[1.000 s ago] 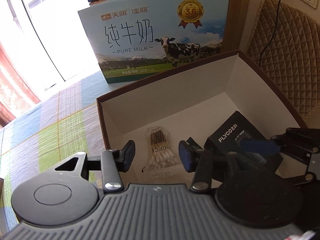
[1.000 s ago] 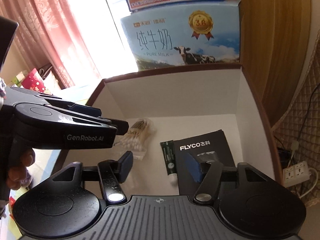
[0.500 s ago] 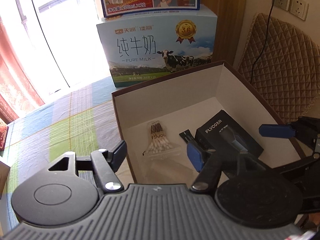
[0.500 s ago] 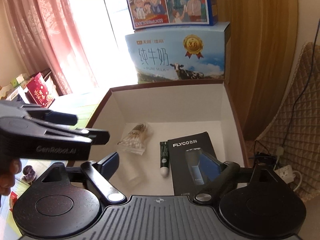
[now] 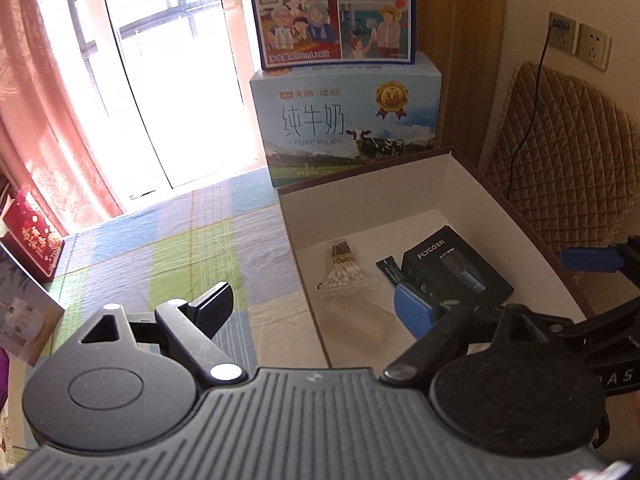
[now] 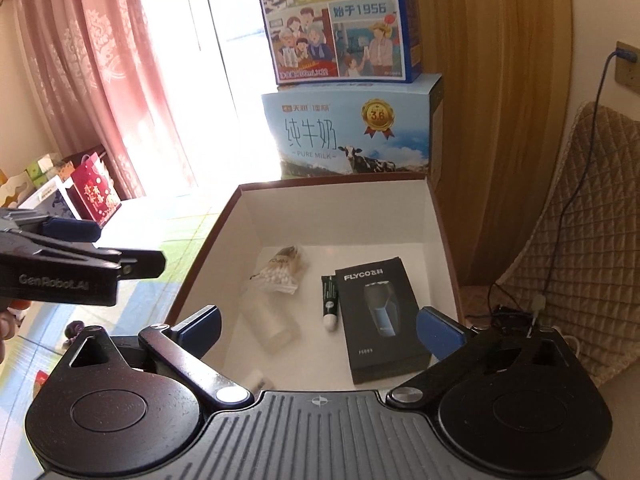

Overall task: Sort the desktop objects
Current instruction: 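Move both open tools back toward the red snack packet and brown scrunchie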

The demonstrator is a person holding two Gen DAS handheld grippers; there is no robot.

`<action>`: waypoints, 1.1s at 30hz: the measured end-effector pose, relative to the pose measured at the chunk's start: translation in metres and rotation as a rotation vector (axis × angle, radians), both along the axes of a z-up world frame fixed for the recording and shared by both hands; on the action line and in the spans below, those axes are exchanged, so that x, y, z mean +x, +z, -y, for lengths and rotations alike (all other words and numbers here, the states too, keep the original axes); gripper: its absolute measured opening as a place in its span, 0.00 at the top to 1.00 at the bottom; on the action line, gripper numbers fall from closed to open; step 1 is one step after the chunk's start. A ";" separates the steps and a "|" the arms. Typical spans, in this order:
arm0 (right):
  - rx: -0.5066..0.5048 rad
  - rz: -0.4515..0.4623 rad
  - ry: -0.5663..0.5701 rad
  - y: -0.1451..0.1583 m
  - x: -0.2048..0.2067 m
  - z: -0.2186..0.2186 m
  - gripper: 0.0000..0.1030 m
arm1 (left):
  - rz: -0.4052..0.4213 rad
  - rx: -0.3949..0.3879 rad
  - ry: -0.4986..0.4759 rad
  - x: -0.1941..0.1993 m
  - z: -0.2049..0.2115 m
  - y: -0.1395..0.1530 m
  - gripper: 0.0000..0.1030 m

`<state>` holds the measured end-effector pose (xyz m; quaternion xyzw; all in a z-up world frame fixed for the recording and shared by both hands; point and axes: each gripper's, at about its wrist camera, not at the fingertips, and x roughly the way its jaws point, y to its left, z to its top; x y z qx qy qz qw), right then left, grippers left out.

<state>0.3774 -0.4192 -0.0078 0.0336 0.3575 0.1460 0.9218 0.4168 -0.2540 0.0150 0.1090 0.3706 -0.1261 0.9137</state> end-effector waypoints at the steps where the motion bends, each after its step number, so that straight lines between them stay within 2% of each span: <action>1: 0.002 0.003 -0.002 0.002 -0.004 0.000 0.02 | 0.002 -0.001 0.003 -0.005 -0.002 0.002 0.16; 5: 0.019 0.013 -0.013 0.009 -0.022 0.003 0.02 | 0.006 0.012 0.022 -0.026 -0.008 0.007 0.10; 13: 0.026 0.013 -0.008 0.018 -0.059 -0.001 0.02 | 0.001 0.003 0.038 -0.069 -0.023 0.011 0.09; 18: 0.017 -0.007 0.005 0.016 -0.081 -0.009 0.02 | -0.010 -0.006 0.045 -0.094 -0.039 0.009 0.09; 24: -0.058 -0.030 0.061 0.010 -0.111 -0.031 0.02 | -0.034 -0.013 0.066 -0.126 -0.063 0.005 0.08; 33: -0.052 -0.078 0.112 -0.003 -0.142 -0.054 0.02 | -0.053 0.000 0.111 -0.169 -0.101 0.000 0.07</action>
